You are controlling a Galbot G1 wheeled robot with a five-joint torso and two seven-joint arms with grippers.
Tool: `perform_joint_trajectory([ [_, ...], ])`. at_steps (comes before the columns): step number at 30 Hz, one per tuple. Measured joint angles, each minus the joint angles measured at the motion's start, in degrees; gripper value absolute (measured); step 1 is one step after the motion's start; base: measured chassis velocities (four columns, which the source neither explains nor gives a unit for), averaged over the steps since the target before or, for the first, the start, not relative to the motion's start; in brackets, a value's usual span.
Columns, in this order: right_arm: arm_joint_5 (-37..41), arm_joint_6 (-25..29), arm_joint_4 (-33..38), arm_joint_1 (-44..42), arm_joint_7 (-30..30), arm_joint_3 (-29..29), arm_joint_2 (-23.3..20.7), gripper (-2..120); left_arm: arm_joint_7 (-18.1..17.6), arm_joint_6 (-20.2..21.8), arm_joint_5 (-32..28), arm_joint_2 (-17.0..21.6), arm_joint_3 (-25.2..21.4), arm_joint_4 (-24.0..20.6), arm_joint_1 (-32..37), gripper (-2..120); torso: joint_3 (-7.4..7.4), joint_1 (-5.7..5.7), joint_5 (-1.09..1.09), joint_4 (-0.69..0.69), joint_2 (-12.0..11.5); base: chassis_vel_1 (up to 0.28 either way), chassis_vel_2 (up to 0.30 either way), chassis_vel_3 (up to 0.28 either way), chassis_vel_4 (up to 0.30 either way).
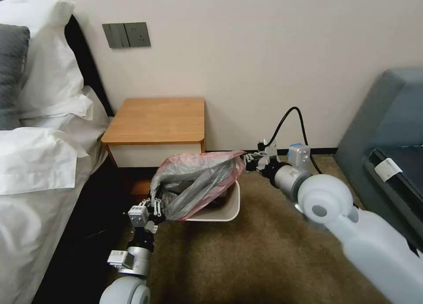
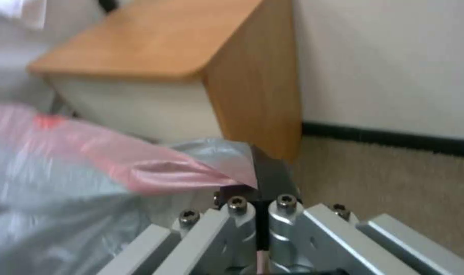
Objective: Pick up the garbage bag from the table and place it over the trash can.
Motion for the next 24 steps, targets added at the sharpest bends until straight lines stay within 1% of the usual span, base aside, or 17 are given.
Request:
perform_joint_trajectory([
  [2,0.3,-0.4,0.1,0.0,-0.5,0.1,-0.4,0,0.1,0.0,-0.2,0.0,-0.1,0.0,0.0,8,0.0,0.0,0.0,-0.01,0.0,0.0,0.0,0.0,0.0],
  [3,1.4,-1.7,0.3,-0.3,-2.8,0.8,-2.1,0,0.5,-0.1,-1.0,0.1,-0.3,0.0,-0.2,8,0.0,0.0,0.0,0.0,0.0,0.0,0.0,0.0,0.0],
  [5,3.9,-2.8,0.6,-0.9,-4.6,1.5,-3.5,0,1.2,-0.1,-1.9,0.1,-0.5,0.1,-0.3,8,0.0,0.0,0.01,-0.01,0.0,0.0,0.0,0.0,0.0],
  [6,7.1,-3.8,0.8,-1.1,-5.4,2.1,-4.4,0,2.0,-0.1,-2.8,0.1,-0.5,0.3,-0.4,8,0.0,0.0,0.0,-0.01,0.0,0.0,0.0,0.0,0.0],
  [7,7.1,-3.8,0.8,-1.1,-5.4,2.1,-4.4,0,2.0,-0.1,-2.8,0.1,-0.5,0.3,-0.4,8,0.0,0.0,0.0,-0.01,0.0,0.0,0.0,0.0,0.0],
  [8,9.3,-4.2,0.8,-1.2,-5.4,2.3,-4.7,0,2.7,-0.1,-3.3,0.1,-0.5,0.3,-0.4,8,0.0,0.0,0.0,-0.01,0.0,0.0,0.0,0.0,0.0],
  [10,9.8,-4.3,0.8,-1.2,-5.5,2.4,-4.7,0,2.9,-0.1,-3.5,0.1,-0.5,0.3,-0.4,8,0.0,0.0,0.0,-0.01,0.0,0.0,0.0,0.0,0.0],
  [12,12.6,-4.9,0.0,-1.6,-7.1,3.0,-4.9,0,4.5,0.5,-5.2,0.1,-0.6,0.3,-0.6,8,0.0,0.0,0.0,0.0,0.0,0.0,0.0,0.0,0.0],
  [19,12.3,-4.9,-0.2,-2.9,-9.6,3.8,-5.9,0,5.2,1.7,-7.6,0.3,-1.2,0.3,-0.9,8,0.0,0.0,0.0,0.0,0.0,0.0,0.0,0.0,0.0],
  [22,12.2,-4.9,-0.2,-3.7,-10.2,4.4,-6.3,0,5.6,2.5,-9.4,0.3,-1.3,0.3,-1.0,8,0.0,0.0,0.0,0.0,0.0,0.0,0.0,0.0,0.0],
  [24,12.2,-4.8,-0.2,-4.7,-11.8,5.3,-6.7,0,6.4,3.5,-11.6,0.3,-1.4,0.2,-1.0,8,0.0,0.0,0.0,0.0,0.0,0.0,0.0,0.0,0.0],
])
